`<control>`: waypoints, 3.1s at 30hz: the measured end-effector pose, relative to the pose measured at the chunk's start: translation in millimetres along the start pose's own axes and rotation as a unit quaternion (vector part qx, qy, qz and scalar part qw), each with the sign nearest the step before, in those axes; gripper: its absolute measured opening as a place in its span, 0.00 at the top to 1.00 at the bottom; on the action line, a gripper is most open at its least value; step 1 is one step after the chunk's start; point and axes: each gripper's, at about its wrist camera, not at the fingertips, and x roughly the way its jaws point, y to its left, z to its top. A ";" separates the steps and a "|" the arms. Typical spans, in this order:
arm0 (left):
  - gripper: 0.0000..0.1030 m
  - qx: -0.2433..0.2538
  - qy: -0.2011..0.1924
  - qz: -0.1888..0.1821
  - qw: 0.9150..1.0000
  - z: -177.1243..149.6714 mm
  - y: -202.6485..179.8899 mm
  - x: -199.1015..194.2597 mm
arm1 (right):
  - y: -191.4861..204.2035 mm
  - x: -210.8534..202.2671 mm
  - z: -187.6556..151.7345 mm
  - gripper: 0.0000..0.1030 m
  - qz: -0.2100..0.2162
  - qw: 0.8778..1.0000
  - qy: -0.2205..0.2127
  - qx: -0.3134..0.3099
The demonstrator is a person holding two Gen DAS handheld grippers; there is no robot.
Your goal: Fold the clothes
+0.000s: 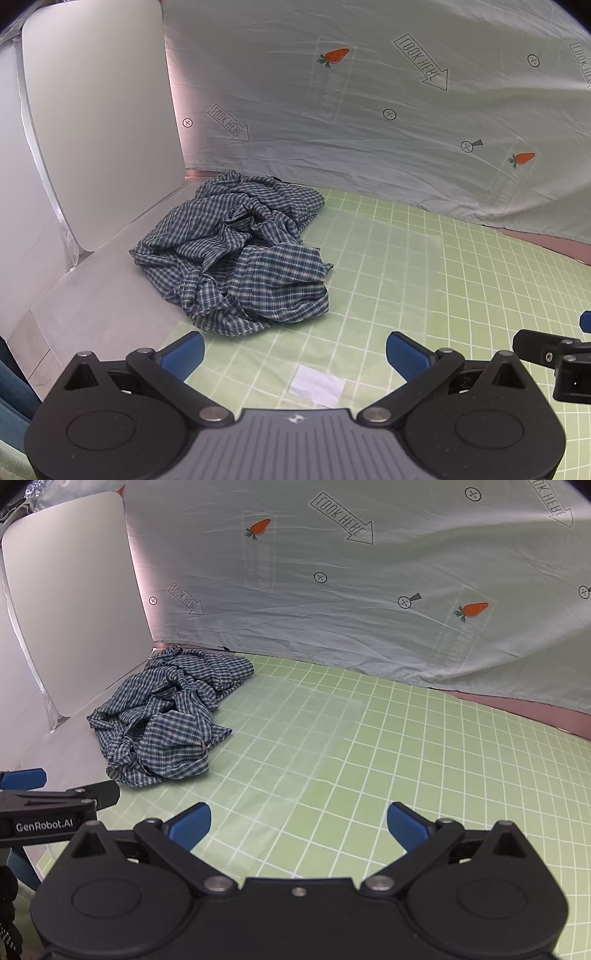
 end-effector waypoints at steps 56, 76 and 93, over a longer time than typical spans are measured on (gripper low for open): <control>0.00 0.008 0.008 -0.004 1.000 -1.1 2.3 -1.5 | -1.6 1.7 -4.6 0.00 0.005 1.000 0.004 0.000; 0.00 -0.034 0.056 0.014 0.998 13.9 25.8 45.9 | 1.8 55.6 16.8 0.00 0.012 0.999 0.035 0.004; 0.01 -0.127 0.130 0.085 0.980 49.0 116.4 167.0 | 81.9 204.8 88.0 0.04 0.051 0.995 0.075 -0.053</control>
